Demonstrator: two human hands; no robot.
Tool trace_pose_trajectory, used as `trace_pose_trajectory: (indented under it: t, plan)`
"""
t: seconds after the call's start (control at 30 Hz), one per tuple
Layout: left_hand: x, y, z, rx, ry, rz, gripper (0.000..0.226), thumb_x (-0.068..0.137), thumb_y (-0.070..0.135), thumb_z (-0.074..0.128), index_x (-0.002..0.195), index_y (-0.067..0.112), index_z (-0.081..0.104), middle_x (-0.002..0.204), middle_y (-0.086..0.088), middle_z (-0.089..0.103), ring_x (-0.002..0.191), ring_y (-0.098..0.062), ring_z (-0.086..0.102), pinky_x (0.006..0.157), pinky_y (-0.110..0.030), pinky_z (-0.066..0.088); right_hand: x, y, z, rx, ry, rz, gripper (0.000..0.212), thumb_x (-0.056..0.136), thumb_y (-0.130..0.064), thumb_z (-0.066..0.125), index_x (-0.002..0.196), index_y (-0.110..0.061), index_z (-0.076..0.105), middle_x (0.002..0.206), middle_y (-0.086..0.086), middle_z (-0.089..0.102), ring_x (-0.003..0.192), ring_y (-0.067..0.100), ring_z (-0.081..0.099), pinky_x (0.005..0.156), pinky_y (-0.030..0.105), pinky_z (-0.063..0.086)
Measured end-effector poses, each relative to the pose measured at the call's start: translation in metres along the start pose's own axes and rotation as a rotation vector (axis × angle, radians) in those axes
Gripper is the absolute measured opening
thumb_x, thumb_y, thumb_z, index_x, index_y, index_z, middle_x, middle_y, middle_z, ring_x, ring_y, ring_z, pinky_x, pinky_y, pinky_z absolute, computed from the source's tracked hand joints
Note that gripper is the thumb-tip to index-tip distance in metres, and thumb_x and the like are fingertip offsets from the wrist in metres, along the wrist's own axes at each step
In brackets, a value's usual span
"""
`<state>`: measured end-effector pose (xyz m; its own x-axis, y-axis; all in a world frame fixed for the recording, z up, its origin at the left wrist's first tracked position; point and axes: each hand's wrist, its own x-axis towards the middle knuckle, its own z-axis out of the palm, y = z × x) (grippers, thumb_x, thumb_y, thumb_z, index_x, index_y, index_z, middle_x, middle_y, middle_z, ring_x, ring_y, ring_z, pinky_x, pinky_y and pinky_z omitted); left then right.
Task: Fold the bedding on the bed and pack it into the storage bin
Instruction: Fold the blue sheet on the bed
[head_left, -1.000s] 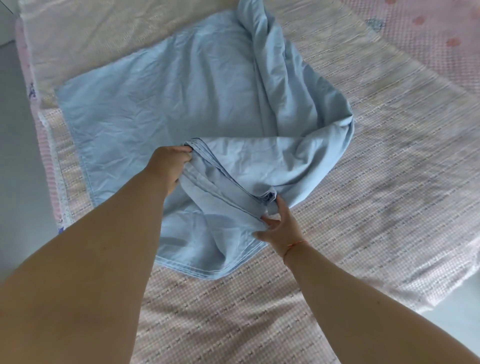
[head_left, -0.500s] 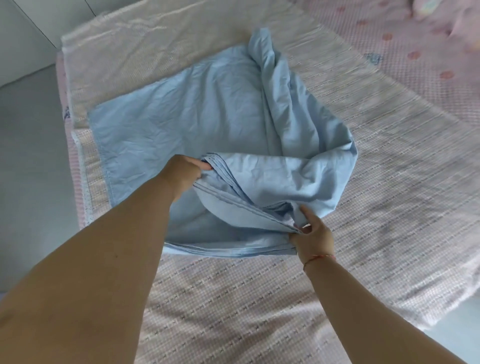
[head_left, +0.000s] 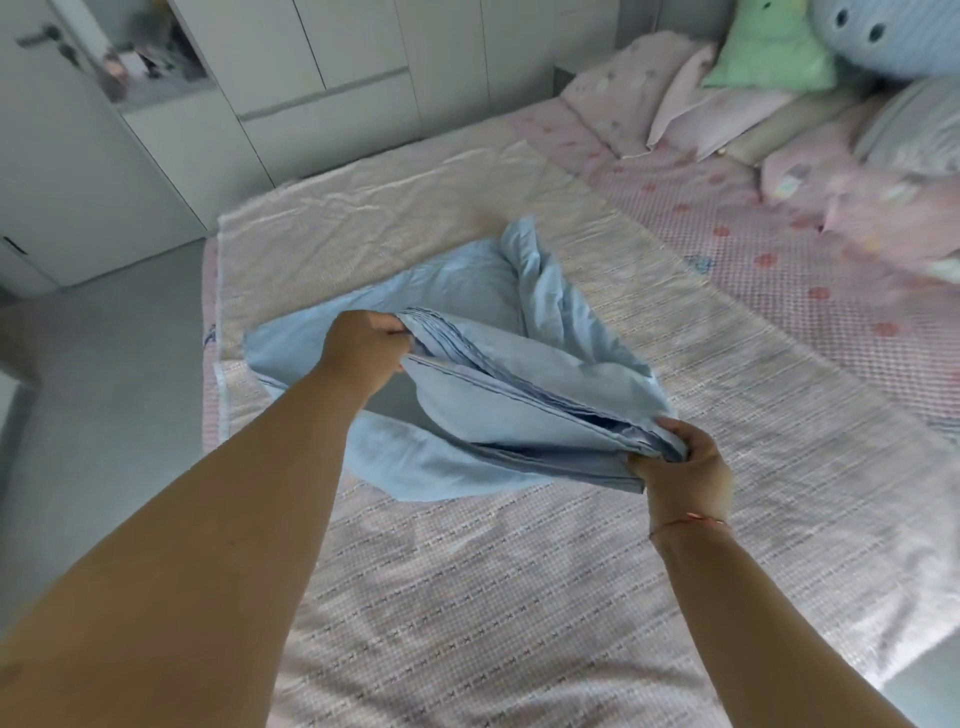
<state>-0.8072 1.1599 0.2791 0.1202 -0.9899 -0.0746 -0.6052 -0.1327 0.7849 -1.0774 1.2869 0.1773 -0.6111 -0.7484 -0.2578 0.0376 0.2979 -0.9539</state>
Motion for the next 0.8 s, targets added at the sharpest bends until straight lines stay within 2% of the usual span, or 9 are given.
trace_pose_trajectory:
  t: [0.1, 0.23, 0.3, 0.37, 0.5, 0.57, 0.63, 0.7, 0.8]
  plan:
    - [-0.007, 0.026, 0.002, -0.084, 0.072, 0.032, 0.036, 0.080, -0.002, 0.057, 0.054, 0.021, 0.065, 0.051, 0.000, 0.051, 0.060, -0.018, 0.049, 0.062, -0.031, 0.047, -0.001, -0.001, -0.005, 0.068, -0.018, 0.088, 0.043, 0.065, 0.006, 0.077, 0.098, -0.019, 0.063, 0.090, 0.003, 0.063, 0.076, 0.019, 0.059, 0.061, 0.022, 0.044]
    - [-0.010, 0.063, 0.013, -0.241, 0.055, 0.072, 0.037, 0.082, -0.010, 0.056, 0.059, 0.019, 0.061, 0.041, 0.013, 0.045, 0.041, -0.002, 0.036, 0.046, -0.017, 0.029, -0.003, -0.002, -0.009, 0.155, -0.076, 0.180, 0.044, 0.065, 0.012, 0.072, 0.101, -0.012, 0.064, 0.088, 0.006, 0.064, 0.071, 0.018, 0.058, 0.055, 0.020, 0.047]
    - [-0.006, 0.081, 0.017, -0.313, 0.032, 0.092, 0.033, 0.082, -0.011, 0.056, 0.077, 0.017, 0.071, 0.055, 0.015, 0.060, 0.052, 0.001, 0.050, 0.055, -0.016, 0.040, -0.001, 0.001, -0.010, 0.167, -0.102, 0.211, 0.048, 0.062, 0.014, 0.072, 0.104, -0.008, 0.066, 0.092, 0.009, 0.066, 0.077, 0.024, 0.060, 0.064, 0.027, 0.049]
    - [-0.002, 0.098, 0.021, -0.327, -0.002, 0.096, 0.037, 0.081, -0.012, 0.056, 0.093, 0.019, 0.073, 0.077, 0.005, 0.066, 0.072, -0.010, 0.058, 0.071, -0.023, 0.045, 0.002, 0.000, -0.013, 0.141, -0.110, 0.217, 0.048, 0.061, 0.012, 0.074, 0.103, -0.010, 0.067, 0.091, 0.009, 0.068, 0.080, 0.026, 0.062, 0.070, 0.030, 0.048]
    - [-0.001, 0.120, 0.024, -0.330, -0.058, 0.035, 0.043, 0.083, -0.016, 0.048, 0.075, 0.023, 0.065, 0.075, 0.000, 0.058, 0.076, -0.019, 0.053, 0.072, -0.028, 0.046, 0.013, -0.009, -0.028, 0.074, -0.132, 0.185, 0.047, 0.061, 0.008, 0.079, 0.101, -0.013, 0.068, 0.089, 0.008, 0.069, 0.081, 0.026, 0.063, 0.071, 0.030, 0.047]
    - [0.002, 0.124, 0.023, -0.407, -0.101, -0.034, 0.032, 0.088, -0.014, 0.043, 0.087, 0.011, 0.064, 0.086, -0.004, 0.059, 0.091, -0.023, 0.057, 0.072, -0.027, 0.052, 0.022, -0.015, -0.034, 0.088, -0.145, 0.180, 0.047, 0.059, 0.011, 0.078, 0.102, -0.007, 0.069, 0.087, 0.009, 0.069, 0.079, 0.027, 0.063, 0.072, 0.031, 0.047]
    - [0.006, 0.127, 0.018, -0.593, -0.092, -0.126, 0.027, 0.092, 0.000, 0.045, 0.113, 0.001, 0.061, 0.110, -0.014, 0.064, 0.108, -0.031, 0.058, 0.080, -0.037, 0.057, 0.031, -0.026, -0.040, 0.098, -0.140, 0.166, 0.049, 0.059, 0.015, 0.075, 0.103, -0.007, 0.069, 0.082, 0.006, 0.068, 0.076, 0.026, 0.062, 0.072, 0.030, 0.047]
    - [0.004, 0.133, 0.011, -0.720, -0.088, -0.168, 0.038, 0.097, 0.024, 0.048, 0.130, 0.007, 0.054, 0.120, -0.015, 0.062, 0.111, -0.033, 0.058, 0.084, -0.046, 0.055, 0.038, -0.036, -0.045, 0.075, -0.144, 0.124, 0.049, 0.060, 0.015, 0.074, 0.103, -0.008, 0.069, 0.078, 0.003, 0.067, 0.073, 0.023, 0.062, 0.069, 0.027, 0.046]
    - [0.001, 0.142, 0.005, -0.768, -0.085, -0.184, 0.048, 0.098, 0.054, 0.040, 0.114, 0.013, 0.058, 0.122, -0.013, 0.060, 0.112, -0.030, 0.059, 0.091, -0.052, 0.052, 0.039, -0.055, -0.051, -0.012, -0.176, 0.019, 0.045, 0.063, 0.012, 0.075, 0.100, -0.013, 0.069, 0.077, 0.000, 0.066, 0.067, 0.013, 0.059, 0.055, 0.016, 0.045]
